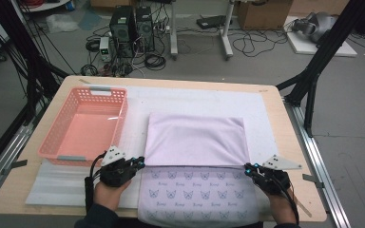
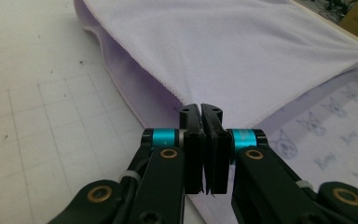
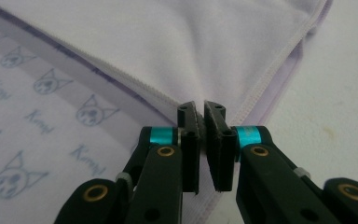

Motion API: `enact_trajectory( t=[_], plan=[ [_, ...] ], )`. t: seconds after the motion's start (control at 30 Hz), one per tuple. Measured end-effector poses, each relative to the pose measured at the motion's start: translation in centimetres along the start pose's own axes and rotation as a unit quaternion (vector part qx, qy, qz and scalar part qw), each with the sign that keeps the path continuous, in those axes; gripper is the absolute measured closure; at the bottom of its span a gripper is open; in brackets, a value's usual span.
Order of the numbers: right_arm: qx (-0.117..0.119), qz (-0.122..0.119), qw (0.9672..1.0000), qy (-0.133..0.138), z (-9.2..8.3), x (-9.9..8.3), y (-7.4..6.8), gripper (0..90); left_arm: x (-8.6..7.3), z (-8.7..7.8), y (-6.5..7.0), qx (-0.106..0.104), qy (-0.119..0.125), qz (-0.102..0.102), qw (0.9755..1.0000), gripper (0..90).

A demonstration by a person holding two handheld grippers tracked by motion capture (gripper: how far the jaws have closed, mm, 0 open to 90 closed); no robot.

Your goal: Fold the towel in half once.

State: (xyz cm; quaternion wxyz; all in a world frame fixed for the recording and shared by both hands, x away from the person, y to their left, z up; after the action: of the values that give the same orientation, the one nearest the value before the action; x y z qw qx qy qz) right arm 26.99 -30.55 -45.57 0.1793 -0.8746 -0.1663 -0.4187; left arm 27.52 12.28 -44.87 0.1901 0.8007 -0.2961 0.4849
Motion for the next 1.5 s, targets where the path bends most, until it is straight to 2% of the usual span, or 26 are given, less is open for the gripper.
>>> enact_trajectory(
  t=[0.1,0.3,0.53,0.7,0.87,0.97,1.03,1.07,1.13,1.23,1.3,1.37,1.5],
  plan=[
    [0.002,0.000,1.0000,-0.001,-0.9,-0.7,-0.7,84.3,-0.5,-1.2,0.8,-0.007,0.007,-0.003,0.9999,87.1],
    [0.001,-0.005,1.0000,0.009,-3.3,-1.9,-2.1,84.3,-1.1,-3.0,2.4,-0.011,0.014,0.007,0.9998,87.1],
    [0.004,-0.010,0.9999,0.008,-5.8,-3.3,-3.4,84.3,-1.8,-5.0,4.2,-0.027,0.017,0.016,0.9994,87.2],
    [0.015,-0.012,0.9998,0.001,-7.1,-4.4,-3.7,84.4,-2.3,-5.8,5.0,-0.049,0.013,0.024,0.9985,87.3],
    [0.028,-0.015,0.9995,-0.007,-8.2,-5.4,-4.5,84.4,-3.1,-7.4,6.0,-0.068,0.012,0.029,0.9972,87.3],
    [0.038,-0.016,0.9991,-0.011,-9.3,-6.0,-5.1,84.3,-4.0,-8.2,6.6,-0.084,0.001,0.033,0.9959,87.3],
    [0.037,-0.018,0.9990,-0.015,-9.6,-6.3,-5.4,83.1,-4.3,-8.1,6.7,-0.088,-0.003,0.034,0.9955,86.9],
    [0.036,-0.018,0.9990,-0.018,-9.6,-6.4,-5.5,79.2,-4.3,-7.9,6.5,-0.086,-0.002,0.034,0.9958,84.9],
    [0.029,-0.012,0.9994,-0.017,-9.3,-6.3,-5.3,64.7,-4.0,-7.2,6.2,-0.080,-0.001,0.028,0.9964,66.6],
    [0.023,0.003,0.9997,-0.001,-8.9,-5.3,-4.8,55.5,-3.2,-6.4,5.4,-0.071,0.012,0.032,0.9969,52.6],
    [0.016,0.009,0.9998,0.013,-8.5,-4.3,-4.3,55.4,-2.7,-5.7,4.7,-0.062,0.016,0.027,0.9976,50.1],
    [0.006,0.005,0.9999,0.012,-7.5,-3.6,-3.8,56.1,-2.4,-4.6,3.9,-0.055,0.010,0.026,0.9981,50.2],
    [0.005,-0.013,0.9995,-0.028,-3.8,-3.2,-3.7,58.0,-2.5,-1.7,3.5,-0.063,-0.013,0.036,0.9973,50.5]
  ],
)
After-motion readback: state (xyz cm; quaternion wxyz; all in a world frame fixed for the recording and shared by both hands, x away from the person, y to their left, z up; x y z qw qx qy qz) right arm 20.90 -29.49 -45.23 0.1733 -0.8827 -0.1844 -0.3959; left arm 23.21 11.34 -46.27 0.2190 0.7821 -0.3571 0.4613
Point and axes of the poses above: each handheld gripper's, and its own axes: z roughly forward along the jaws, x roughly out of its top, y roughly to its right, the point moved 4 cm from there along z, roughly forward along the jaws, and after that the axes turned 13 degrees about z, right-handed, at the moved point
